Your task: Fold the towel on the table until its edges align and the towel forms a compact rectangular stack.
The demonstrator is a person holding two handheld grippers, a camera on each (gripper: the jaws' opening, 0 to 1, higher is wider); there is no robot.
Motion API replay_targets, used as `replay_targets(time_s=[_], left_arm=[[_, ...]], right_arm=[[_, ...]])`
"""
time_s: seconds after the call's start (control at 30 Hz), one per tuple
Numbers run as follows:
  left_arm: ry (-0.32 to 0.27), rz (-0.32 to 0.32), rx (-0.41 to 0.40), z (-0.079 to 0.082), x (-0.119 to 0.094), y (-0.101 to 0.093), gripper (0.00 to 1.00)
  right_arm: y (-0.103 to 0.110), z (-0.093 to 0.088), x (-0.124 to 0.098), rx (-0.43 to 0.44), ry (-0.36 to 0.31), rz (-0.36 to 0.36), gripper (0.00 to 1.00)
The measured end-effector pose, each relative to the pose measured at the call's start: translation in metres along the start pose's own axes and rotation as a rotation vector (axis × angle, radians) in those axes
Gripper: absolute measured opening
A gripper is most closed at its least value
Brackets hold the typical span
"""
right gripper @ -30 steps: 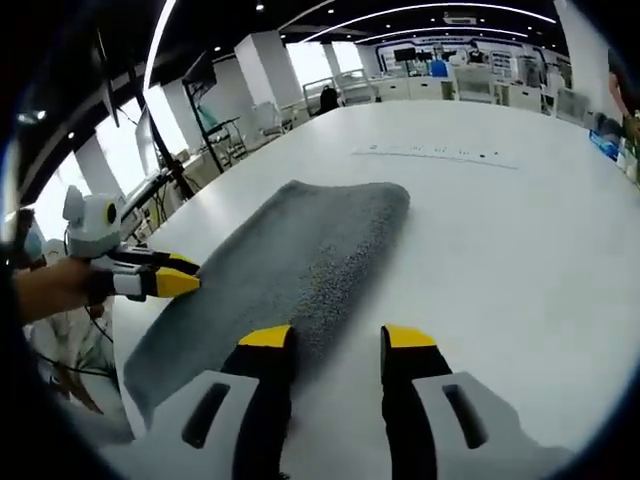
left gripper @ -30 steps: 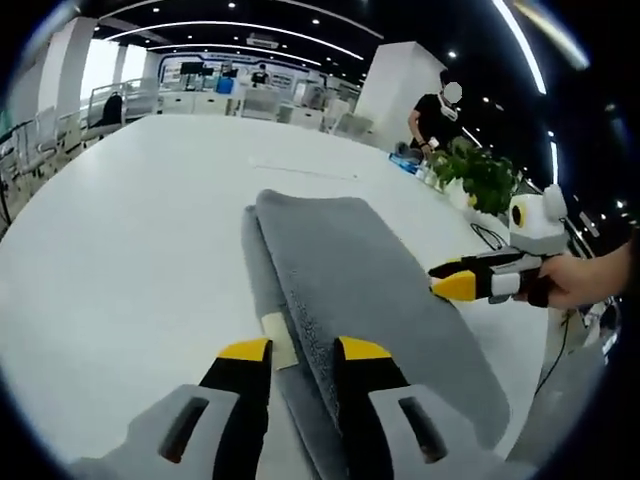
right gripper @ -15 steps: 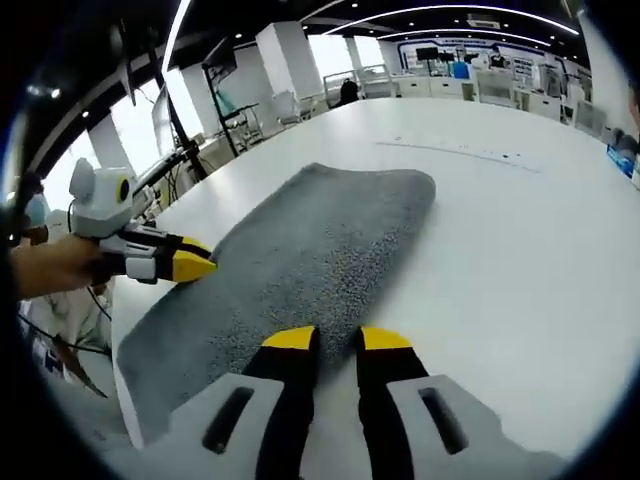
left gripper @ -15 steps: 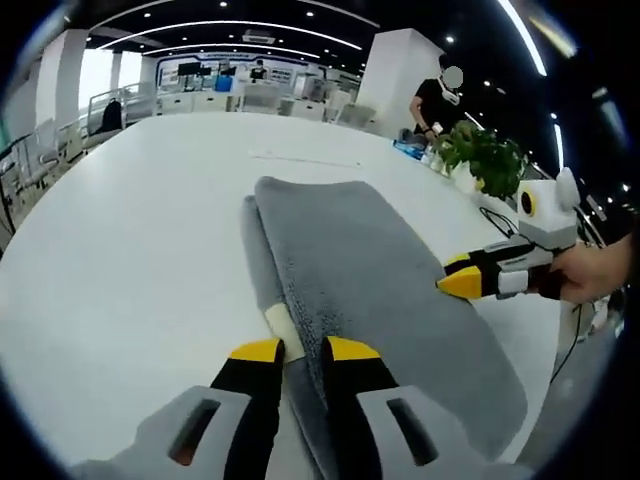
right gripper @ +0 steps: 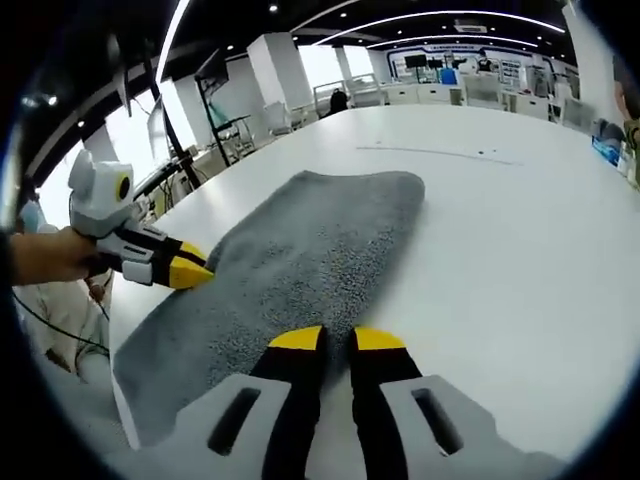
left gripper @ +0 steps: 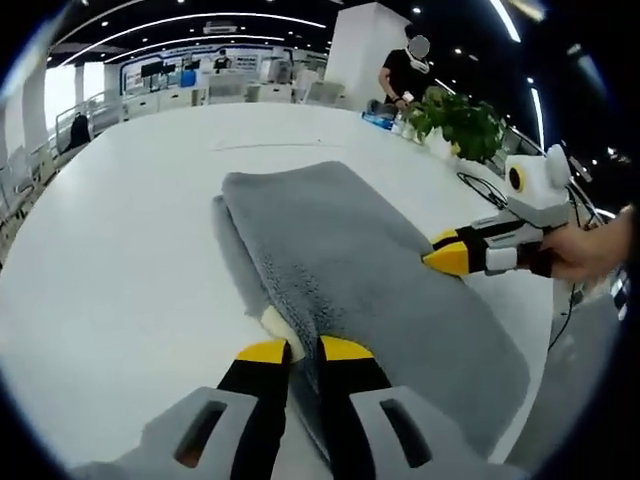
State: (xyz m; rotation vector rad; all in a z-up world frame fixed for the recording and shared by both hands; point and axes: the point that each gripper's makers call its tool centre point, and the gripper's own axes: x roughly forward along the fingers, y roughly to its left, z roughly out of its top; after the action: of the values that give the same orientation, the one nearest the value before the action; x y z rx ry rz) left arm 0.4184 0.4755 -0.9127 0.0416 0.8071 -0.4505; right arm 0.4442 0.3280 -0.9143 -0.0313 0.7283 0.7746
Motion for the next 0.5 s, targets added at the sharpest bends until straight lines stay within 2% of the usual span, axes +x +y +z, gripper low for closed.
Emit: replay_targets(time_s=[0.03, 0.07, 0.27, 0.37, 0.5], left_arm=[[0.016, -0.009, 0.051, 0.0, 0.002, -0.007, 0.1], [0.02, -0.016, 0.064, 0.001, 0.004, -0.013, 0.1], [0.024, -0.073, 0.083, 0.008, 0.018, -0.051, 0.1], [0.035, -0.101, 0.132, 0.011, 0.024, -0.075, 0.1], [0.031, -0.126, 0.15, 0.011, 0.03, -0.101, 0.1]], right_arm=[[-0.002, -0.002, -0.004, -0.011, 0.001, -0.004, 0.08], [-0.005, -0.005, -0.007, -0.018, 0.0, -0.009, 0.08], [-0.031, -0.022, -0.041, -0.002, -0.015, -0.054, 0.08], [-0.043, -0.031, -0.057, 0.019, -0.014, -0.072, 0.08], [-0.058, -0.04, -0.074, -0.004, -0.006, -0.102, 0.08]])
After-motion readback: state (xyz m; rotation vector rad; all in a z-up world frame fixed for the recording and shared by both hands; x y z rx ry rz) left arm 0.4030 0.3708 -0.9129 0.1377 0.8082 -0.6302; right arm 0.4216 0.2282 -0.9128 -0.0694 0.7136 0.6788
